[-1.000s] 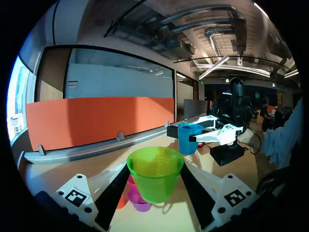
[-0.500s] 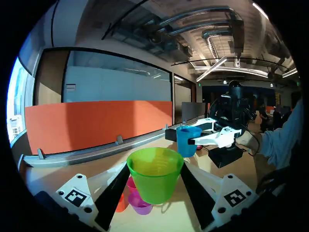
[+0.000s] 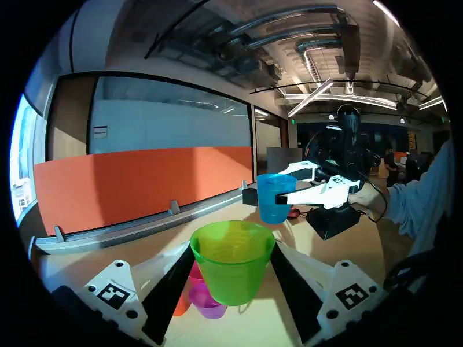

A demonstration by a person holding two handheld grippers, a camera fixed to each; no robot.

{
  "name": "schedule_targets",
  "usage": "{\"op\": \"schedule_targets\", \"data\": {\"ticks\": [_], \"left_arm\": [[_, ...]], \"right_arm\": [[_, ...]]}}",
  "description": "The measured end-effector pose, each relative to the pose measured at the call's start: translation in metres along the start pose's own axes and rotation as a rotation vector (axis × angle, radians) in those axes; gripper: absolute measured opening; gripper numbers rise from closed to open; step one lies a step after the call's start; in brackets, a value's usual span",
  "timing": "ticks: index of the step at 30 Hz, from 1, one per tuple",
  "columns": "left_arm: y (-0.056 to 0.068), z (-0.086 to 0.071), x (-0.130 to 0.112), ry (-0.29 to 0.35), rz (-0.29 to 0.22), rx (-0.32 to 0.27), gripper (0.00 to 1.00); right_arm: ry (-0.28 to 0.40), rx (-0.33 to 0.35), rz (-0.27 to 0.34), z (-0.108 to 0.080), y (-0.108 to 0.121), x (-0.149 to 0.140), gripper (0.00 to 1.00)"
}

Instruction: Pour water

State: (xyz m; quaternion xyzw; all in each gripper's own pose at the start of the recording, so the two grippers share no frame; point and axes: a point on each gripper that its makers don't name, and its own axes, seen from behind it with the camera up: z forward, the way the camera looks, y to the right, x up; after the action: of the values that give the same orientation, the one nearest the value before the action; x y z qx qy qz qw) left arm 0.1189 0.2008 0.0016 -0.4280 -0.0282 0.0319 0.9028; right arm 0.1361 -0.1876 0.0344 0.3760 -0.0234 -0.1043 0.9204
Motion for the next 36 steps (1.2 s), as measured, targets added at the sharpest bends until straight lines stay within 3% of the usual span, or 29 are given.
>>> {"op": "schedule_targets", "data": {"ticks": [23,36], "left_arm": [[0.012,0.005,-0.009,-0.001,-0.001,-0.043,0.88],[0.015,0.005,-0.006,0.017,-0.006,-0.054,0.88]], "right_arm": [[0.030,0.038,-0.292,0.023,0.003,0.058,0.91],[0.060,0.028,-0.502,0.038,0.004,0.099,0.91]]}}
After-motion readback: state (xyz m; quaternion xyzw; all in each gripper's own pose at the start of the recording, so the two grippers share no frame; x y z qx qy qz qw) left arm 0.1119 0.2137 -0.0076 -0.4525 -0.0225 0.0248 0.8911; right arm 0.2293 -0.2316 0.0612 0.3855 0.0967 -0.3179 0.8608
